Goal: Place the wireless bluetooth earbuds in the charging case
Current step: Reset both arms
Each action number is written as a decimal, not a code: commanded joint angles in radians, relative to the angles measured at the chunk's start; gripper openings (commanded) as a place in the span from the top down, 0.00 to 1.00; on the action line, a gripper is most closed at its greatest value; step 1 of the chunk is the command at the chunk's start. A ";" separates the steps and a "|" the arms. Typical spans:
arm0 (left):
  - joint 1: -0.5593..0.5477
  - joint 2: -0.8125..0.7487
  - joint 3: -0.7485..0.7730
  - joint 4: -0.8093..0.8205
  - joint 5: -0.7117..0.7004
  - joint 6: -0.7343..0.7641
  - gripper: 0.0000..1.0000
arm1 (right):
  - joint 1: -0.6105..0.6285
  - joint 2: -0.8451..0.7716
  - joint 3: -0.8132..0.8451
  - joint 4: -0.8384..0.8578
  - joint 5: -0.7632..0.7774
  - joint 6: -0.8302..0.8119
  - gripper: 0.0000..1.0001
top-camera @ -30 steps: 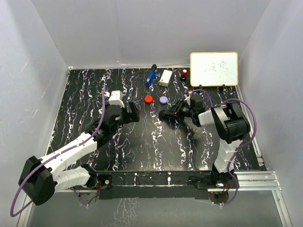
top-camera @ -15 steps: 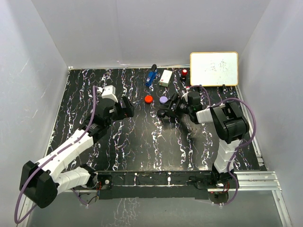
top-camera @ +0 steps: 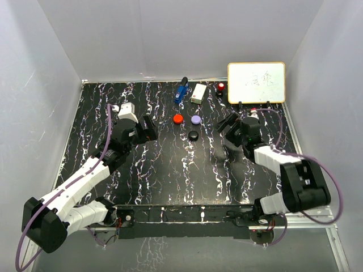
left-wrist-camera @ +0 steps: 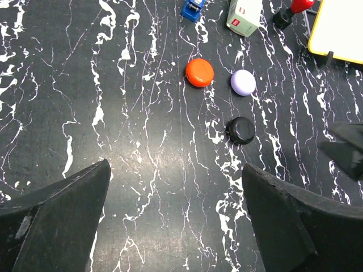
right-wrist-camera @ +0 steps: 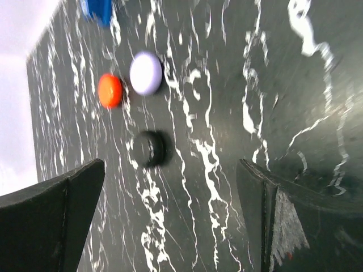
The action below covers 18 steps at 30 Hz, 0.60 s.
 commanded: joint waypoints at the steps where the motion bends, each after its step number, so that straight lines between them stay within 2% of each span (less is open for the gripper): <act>1: 0.004 -0.019 -0.003 -0.017 -0.042 -0.004 0.02 | -0.003 -0.178 0.007 -0.114 0.331 -0.056 0.02; 8: 0.003 -0.031 -0.004 -0.043 -0.098 -0.006 0.02 | -0.003 -0.303 0.004 -0.289 0.662 0.051 0.02; 13: 0.003 -0.039 -0.014 -0.058 -0.147 -0.019 0.01 | -0.005 -0.337 -0.014 -0.322 0.730 0.100 0.02; 18: 0.003 -0.077 -0.053 -0.038 -0.196 -0.051 0.02 | -0.004 -0.338 -0.010 -0.323 0.719 0.092 0.02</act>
